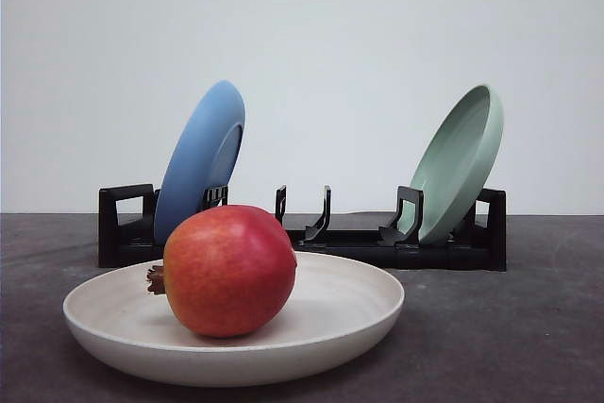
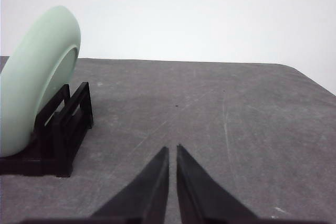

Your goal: Place pomegranate in white plate

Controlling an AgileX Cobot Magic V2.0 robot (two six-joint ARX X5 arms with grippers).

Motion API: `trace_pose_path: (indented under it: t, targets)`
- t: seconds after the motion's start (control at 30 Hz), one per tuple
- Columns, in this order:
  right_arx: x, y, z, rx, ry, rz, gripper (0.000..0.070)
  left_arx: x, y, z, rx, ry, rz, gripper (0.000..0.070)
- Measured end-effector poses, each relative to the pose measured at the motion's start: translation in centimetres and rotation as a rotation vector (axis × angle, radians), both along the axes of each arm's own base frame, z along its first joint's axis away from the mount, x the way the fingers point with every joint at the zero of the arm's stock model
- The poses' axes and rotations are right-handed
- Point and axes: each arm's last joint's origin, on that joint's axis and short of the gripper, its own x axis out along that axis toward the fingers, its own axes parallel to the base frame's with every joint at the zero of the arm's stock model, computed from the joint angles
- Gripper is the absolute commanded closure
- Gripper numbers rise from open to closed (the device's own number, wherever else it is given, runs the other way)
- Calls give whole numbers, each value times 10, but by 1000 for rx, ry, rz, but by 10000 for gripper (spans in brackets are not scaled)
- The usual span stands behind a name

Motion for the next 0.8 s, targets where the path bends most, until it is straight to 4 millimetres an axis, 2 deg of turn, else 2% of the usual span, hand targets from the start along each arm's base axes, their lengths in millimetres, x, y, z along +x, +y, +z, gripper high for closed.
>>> trace_pose_path:
  t: [0.8]
  targets:
    - [0,0,0,0,0,0,678,0,0,0,0,0,0,675]
